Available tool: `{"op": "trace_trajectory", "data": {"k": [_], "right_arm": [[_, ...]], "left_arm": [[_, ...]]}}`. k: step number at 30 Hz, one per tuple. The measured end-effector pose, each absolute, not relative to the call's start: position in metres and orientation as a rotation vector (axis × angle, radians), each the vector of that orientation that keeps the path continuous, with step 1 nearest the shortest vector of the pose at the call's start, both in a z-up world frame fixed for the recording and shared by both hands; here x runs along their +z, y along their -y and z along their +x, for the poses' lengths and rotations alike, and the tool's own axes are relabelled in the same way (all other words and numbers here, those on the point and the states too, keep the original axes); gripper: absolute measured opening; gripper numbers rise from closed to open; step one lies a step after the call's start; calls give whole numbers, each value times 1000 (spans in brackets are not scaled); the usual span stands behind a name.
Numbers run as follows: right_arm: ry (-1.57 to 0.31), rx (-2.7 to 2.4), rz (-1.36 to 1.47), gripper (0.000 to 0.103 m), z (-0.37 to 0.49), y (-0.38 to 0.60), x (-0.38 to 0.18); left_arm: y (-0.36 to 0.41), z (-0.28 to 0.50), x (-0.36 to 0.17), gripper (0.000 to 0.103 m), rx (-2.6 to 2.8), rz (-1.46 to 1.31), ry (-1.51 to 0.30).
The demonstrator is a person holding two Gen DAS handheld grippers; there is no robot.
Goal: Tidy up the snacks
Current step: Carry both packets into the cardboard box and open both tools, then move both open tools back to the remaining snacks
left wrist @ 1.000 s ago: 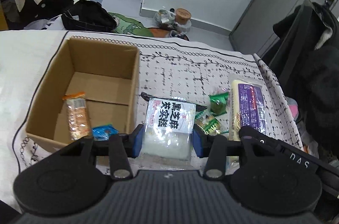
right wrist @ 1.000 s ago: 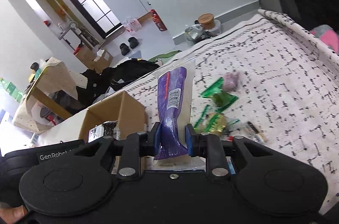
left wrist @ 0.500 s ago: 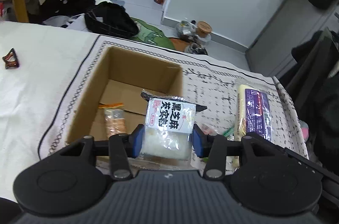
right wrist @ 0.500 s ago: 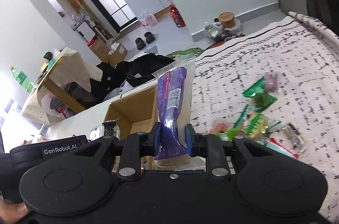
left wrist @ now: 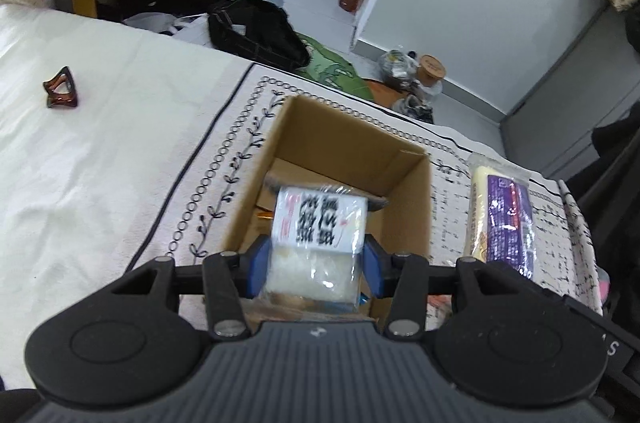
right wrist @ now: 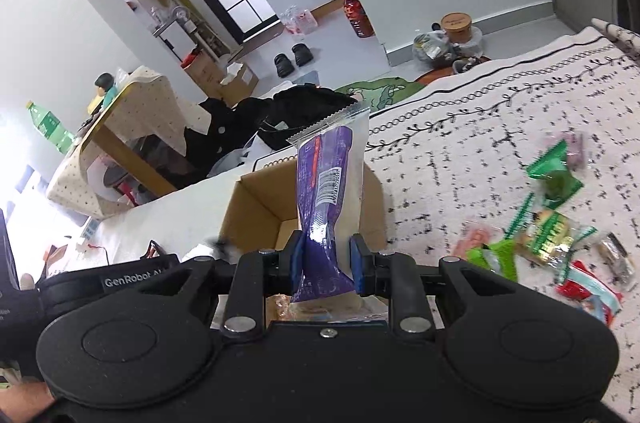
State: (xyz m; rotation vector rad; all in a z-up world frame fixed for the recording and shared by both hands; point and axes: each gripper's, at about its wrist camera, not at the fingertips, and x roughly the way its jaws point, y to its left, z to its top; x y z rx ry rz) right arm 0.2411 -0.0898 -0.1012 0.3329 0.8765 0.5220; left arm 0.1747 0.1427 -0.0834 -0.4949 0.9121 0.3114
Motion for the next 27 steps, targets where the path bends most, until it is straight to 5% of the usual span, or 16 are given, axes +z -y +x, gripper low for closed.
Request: {"op": "trace_trajectory", "data": {"k": [9,11,13,27], "right_arm": [[-861,541,341,25,253,63,-95],[-853,538,338,31,256,57,-93],[-851,519,328,54,256,57,-92],[-853,379,273,90,237,108,-92]], "left_arm": [[-155,177,-83,56,296,-503,-910],[-154,176,-84,60,291,-495,-910],[-152,178,-85,64,288,-480,-920],[-131,180,-85,85,258,-439,-975]]}}
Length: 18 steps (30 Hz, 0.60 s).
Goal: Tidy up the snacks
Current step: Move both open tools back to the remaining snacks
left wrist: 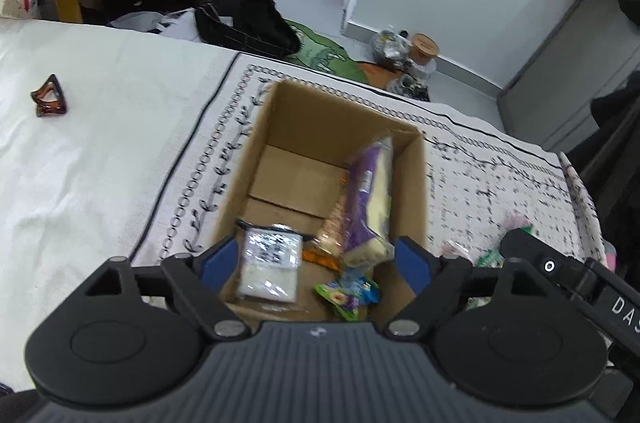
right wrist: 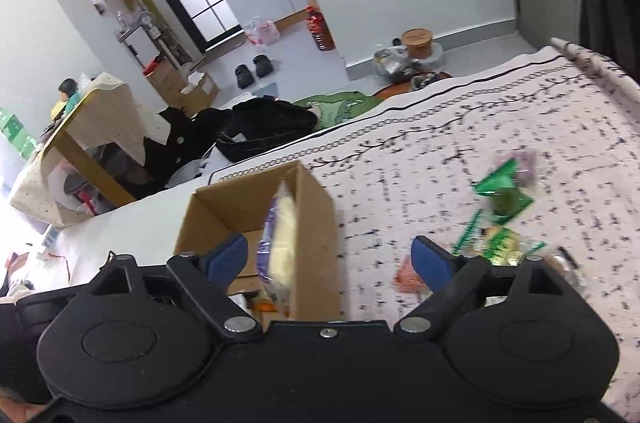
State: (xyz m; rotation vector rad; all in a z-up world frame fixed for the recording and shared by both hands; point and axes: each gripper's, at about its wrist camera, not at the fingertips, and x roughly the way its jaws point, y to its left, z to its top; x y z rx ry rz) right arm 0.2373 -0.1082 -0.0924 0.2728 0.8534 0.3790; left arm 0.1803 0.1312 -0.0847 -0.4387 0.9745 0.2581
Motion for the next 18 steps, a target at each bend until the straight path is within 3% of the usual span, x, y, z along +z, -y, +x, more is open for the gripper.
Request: {"op": "trace_trajectory", "data": {"k": [7,18], "right_arm": [[-854,339,291,96,229,145,-90],[-850,298,327,97,217,204,-89]], "left_arm": [[-106,179,-78,86,225,-406,-974],[-61,179,-67,96,169,-372,-963]]}}
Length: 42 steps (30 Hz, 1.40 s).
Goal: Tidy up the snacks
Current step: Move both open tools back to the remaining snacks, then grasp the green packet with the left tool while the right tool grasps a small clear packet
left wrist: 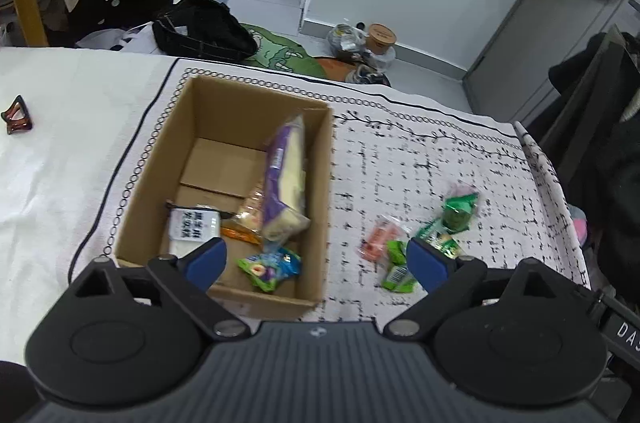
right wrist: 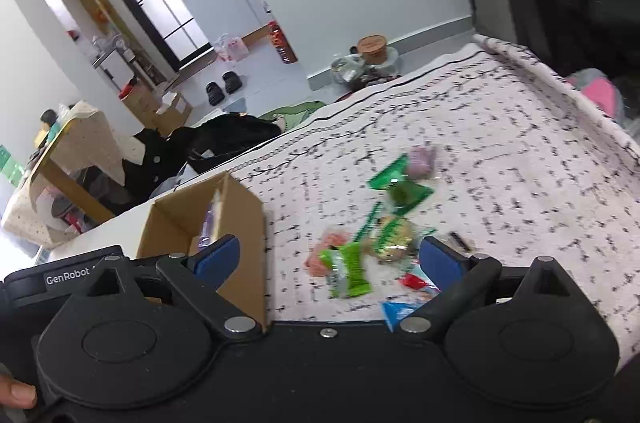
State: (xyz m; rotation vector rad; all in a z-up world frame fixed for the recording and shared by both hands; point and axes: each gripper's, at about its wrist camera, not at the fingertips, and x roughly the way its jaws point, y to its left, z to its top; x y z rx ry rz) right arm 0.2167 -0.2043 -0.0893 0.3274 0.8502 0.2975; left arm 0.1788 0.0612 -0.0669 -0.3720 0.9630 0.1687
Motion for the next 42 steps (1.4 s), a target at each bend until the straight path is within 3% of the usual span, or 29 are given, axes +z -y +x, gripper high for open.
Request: {"op": "trace_trajectory", "data": {"k": [17,25,28,34,37,42], "right_arm": [[-894,231,382,91,217,270,-106],[-916,230,365,77,232,284,-119],[-930,242,361,67,239,287,-128],[-970,257,374,60,249,289,-151],[-985,269,375,58,256,287,-161],[-1011,273,358,58,267,282,-176]], "left_arm": [[-3,183,-70,95,120,-355,-959],[18,194,-83,93,112,-331,-975],[26,200,-90,88,109,-324,-987],[35,215,-110,77,111,-313,-1023],[38,225,-124,68,118,-316,-1052],[42,241,-146,64,126,-313,-1096]]}}
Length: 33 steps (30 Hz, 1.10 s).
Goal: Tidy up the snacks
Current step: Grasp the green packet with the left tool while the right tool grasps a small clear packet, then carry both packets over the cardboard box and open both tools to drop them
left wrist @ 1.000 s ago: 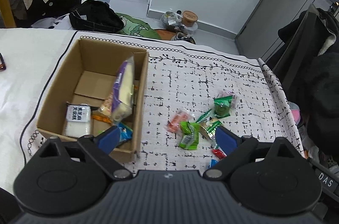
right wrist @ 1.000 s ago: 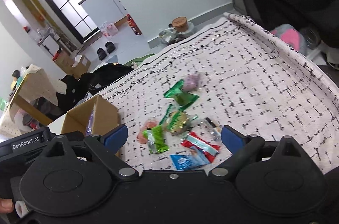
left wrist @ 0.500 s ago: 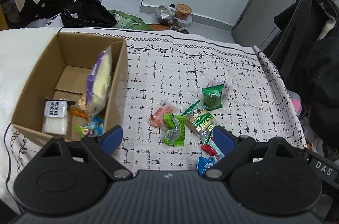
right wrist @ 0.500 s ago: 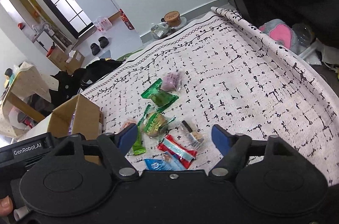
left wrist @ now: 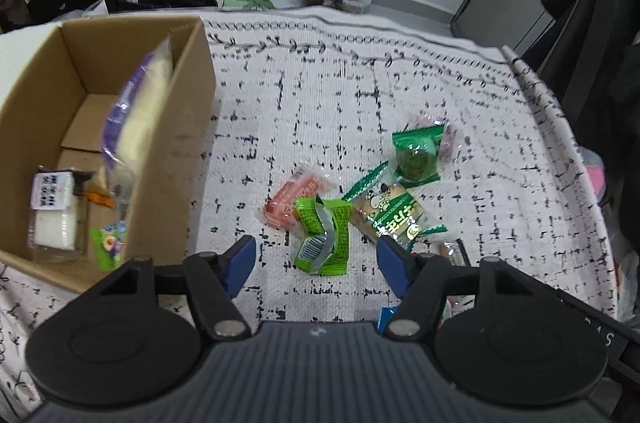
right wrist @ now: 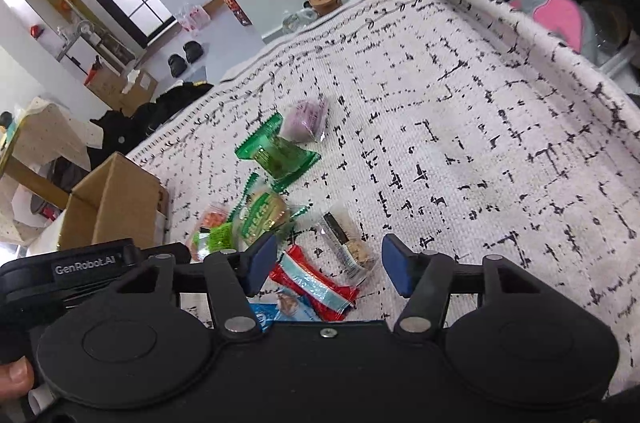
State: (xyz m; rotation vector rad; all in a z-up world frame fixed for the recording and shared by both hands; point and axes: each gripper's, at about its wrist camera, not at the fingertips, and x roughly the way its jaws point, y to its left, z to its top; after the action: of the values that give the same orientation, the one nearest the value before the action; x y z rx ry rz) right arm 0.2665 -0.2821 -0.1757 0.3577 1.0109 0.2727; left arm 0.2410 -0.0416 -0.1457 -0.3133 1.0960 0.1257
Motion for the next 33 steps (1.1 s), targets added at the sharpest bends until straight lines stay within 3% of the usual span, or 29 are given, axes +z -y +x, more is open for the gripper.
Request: {"op": "trace_trajectory", "data": {"k": [15,19,20,21,24,33], "right_arm": [[-1101,277,359,42,293,276,-213],[-1107,279,316,39,294,270,-216],[-1107,277,303,36,294,269,-216],[-1107,271,289,28,293,268,-216],[-1108,270,285,17,292,269,-216],[-1050,295,320,17,280,271,-193]], "left_arm": [[54,276,-192,59,143,-276,-1177],[55,278,-199,50,146,-281,-1193],[56,277,-200,43,147,-276,-1190],[55,277,-200,35,145,-277,-1189],[52,276,-197,32,135,-299,-1191],[44,261,-170,30,108,-334,-1145]]}}
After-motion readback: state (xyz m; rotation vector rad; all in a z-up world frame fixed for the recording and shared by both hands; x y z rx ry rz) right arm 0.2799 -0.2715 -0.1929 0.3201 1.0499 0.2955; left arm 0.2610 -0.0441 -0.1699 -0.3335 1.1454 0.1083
